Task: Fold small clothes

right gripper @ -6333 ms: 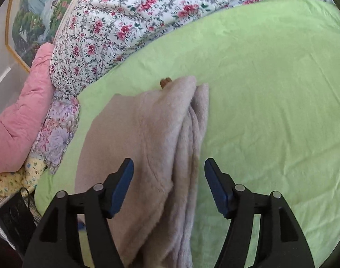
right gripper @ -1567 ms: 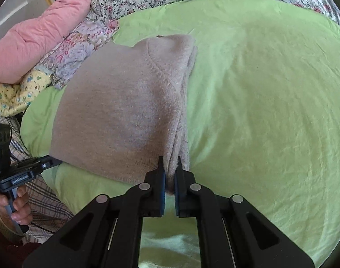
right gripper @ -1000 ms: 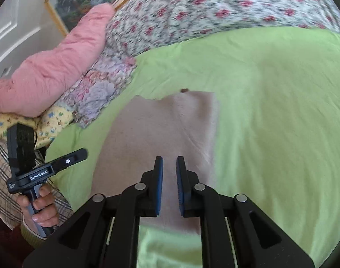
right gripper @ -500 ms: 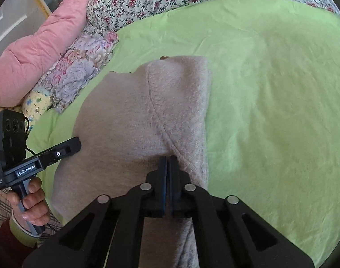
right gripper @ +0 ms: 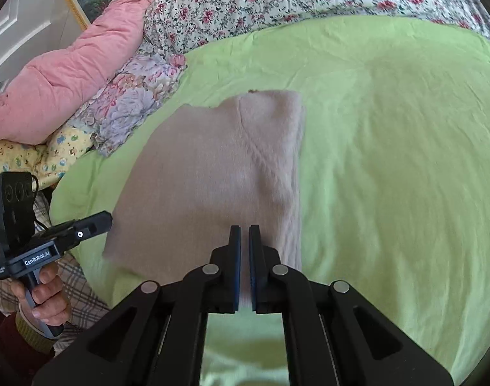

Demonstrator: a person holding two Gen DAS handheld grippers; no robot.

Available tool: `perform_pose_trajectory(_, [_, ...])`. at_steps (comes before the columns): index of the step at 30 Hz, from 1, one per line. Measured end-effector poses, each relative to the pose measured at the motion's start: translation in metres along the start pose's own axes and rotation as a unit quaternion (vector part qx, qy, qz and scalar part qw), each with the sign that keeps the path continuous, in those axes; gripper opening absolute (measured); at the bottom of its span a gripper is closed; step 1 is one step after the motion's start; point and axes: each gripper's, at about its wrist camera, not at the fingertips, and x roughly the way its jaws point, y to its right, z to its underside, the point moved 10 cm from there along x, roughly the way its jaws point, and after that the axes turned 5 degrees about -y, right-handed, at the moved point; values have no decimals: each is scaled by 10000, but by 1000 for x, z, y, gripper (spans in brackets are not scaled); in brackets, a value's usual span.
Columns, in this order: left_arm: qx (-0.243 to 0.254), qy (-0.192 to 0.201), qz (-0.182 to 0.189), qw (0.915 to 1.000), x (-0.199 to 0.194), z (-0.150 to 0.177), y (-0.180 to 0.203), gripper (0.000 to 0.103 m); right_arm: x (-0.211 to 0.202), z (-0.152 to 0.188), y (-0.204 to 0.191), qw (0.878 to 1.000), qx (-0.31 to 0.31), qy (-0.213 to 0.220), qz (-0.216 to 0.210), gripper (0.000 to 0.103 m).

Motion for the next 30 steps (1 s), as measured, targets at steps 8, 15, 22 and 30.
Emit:
perform_pose_trajectory(8, [-86, -183, -83, 9998, 10, 20, -12, 10, 5, 18, 1, 9999, 29, -126, 113, 5])
perform_pose_trajectory(15, [-136, -358, -143, 9992, 27, 26, -20, 10, 18, 26, 10, 9994, -7, -234, 269, 5])
perform_pose_trajectory(22, [-107, -337, -205, 9992, 32, 26, -20, 10, 23, 27, 17, 9992, -71, -249, 310, 5])
perform_pose_trajectory(30, [-236, -279, -220, 9991, 15, 26, -11, 27, 0, 25, 0, 9999, -13, -119, 88, 41])
